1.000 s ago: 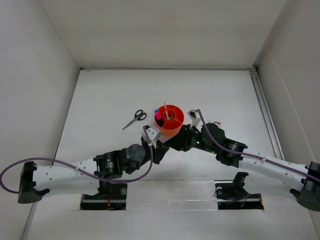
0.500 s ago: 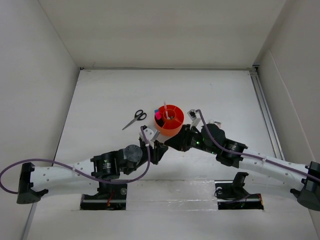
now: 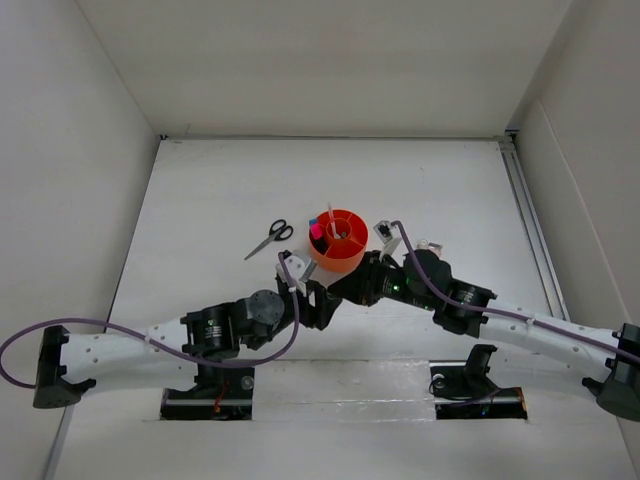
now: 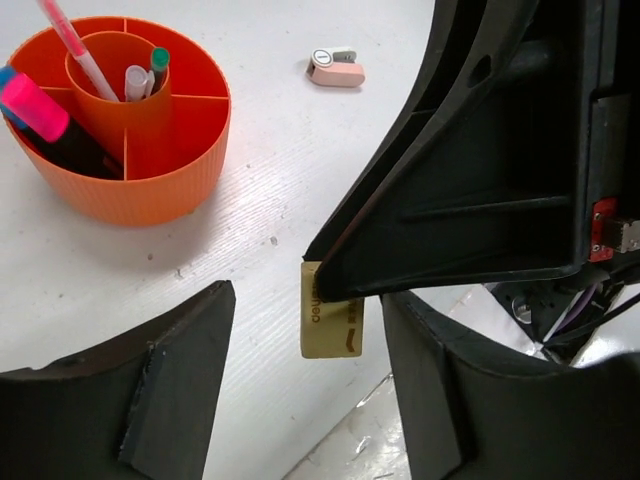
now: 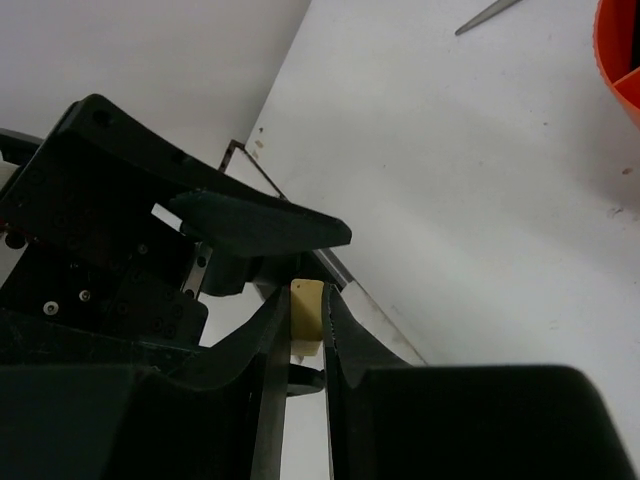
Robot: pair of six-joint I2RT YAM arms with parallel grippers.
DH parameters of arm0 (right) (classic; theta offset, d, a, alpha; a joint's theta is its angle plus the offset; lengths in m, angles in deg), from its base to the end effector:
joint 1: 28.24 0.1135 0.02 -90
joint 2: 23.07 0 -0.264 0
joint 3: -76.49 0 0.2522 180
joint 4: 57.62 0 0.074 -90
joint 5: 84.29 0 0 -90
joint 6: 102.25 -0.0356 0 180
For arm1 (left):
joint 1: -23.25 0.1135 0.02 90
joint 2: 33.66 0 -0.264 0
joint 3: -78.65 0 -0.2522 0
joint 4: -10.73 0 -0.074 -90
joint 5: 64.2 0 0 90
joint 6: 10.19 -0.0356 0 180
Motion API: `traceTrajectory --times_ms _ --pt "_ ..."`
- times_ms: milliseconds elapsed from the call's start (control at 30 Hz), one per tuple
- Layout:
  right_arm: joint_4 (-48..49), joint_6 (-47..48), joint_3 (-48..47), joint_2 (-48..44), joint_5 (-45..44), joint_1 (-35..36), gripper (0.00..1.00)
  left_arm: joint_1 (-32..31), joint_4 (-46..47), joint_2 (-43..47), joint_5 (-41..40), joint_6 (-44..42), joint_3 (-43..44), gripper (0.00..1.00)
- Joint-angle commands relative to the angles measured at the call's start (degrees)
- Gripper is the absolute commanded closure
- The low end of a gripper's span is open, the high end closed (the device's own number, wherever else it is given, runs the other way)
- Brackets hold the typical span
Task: Sort the stationery into containers
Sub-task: Pick up the stationery from the center of the board, then place the stationery in the storage box.
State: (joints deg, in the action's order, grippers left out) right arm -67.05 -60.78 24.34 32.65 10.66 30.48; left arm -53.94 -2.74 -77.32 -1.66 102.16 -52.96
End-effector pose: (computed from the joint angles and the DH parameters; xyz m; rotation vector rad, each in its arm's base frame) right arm 0.1166 0.1979 0.2913 -0.2502 2.0192 1.3545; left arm 0.0570 -0.1765 0.3005 0.4797 1.7204 -0.8692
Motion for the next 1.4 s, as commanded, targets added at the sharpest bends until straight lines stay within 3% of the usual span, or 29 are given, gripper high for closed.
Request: traceTrajectory --times_ms 0,133,300,567,700,800,933,1100,1200,1367 --pt "3.0 -0.5 -0.4 -0.7 0.8 1.0 1.0 0.3 2.3 2.5 -0.5 -0.3 -0.7 0.41" --pt "3.0 -0.5 -0.4 0.5 -1.5 1.0 1.0 0.3 2.3 4.0 0.1 -0.3 -1.2 0.33" --pt "0.9 0.5 -2.8 1.8 -10.9 1.0 1.0 0.3 2.3 5.2 -0.5 0.4 -1.8 0.0" --pt "-0.4 5.7 -9.6 4.5 -11.3 -7.9 1.0 0.3 -8.2 7.8 -13.1 10.2 -0.7 0.0" --pt "-3.0 10.2 -15.0 7.8 -7.5 -15.5 1.0 0.3 -18.5 9.1 -24.2 21.3 0.6 0.0" --pt "-5.0 15.2 -21.3 12.7 -5.0 -21.0 1.0 0.3 -23.0 10.8 -26.6 28.9 0.6 0.0" --pt "-5.6 22.6 -27.0 19.5 -1.6 -26.8 1.0 0.3 -21.9 13.1 -27.4 28.9 -0.5 0.0" --pt "-2.2 29.5 -29.2 27.2 17.1 -36.1 1.0 0.3 -20.1 14.1 -26.2 26.4 -1.7 0.0" --pt "0.2 33.0 -29.8 31.3 24.0 -38.2 1.0 0.3 -18.9 13.4 -25.7 25.3 -1.7 0.0" --pt "0.8 37.3 -32.6 34.7 27.7 -38.2 1.0 0.3 -17.9 10.5 -25.2 24.1 -1.7 0.0"
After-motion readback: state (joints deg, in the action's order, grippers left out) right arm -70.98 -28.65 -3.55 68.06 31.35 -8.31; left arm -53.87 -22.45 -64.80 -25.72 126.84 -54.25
